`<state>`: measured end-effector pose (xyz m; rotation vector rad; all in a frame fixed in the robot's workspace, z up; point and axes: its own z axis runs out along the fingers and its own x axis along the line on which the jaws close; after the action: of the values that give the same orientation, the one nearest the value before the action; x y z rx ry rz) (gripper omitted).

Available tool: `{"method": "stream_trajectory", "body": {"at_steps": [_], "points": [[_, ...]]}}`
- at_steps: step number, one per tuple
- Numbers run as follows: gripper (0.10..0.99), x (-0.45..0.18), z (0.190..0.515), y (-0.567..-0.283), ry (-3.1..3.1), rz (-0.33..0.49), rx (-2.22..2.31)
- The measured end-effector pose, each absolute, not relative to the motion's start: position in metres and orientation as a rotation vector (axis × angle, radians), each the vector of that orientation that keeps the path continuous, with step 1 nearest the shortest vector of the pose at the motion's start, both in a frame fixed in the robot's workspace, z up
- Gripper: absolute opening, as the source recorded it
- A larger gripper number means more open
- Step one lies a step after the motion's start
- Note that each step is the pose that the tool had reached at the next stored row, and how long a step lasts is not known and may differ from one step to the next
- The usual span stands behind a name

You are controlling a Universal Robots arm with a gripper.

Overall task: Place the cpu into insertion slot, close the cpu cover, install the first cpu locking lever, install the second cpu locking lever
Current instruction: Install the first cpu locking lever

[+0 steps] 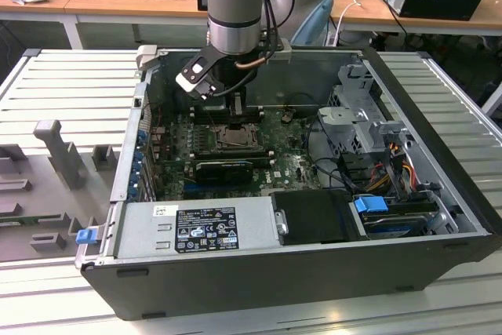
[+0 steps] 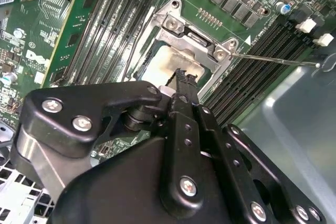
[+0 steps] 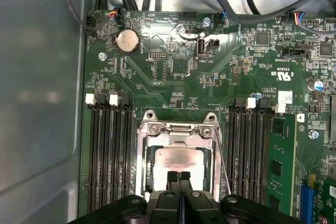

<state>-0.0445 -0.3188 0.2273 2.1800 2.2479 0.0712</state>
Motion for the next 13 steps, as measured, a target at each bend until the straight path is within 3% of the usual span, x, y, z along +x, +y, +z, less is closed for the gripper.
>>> {"method": "stream_trajectory", "body": {"at_steps": [13], "points": [[0.106,-0.045,0.244,-0.319,2.248,0.071,2.18]]}}
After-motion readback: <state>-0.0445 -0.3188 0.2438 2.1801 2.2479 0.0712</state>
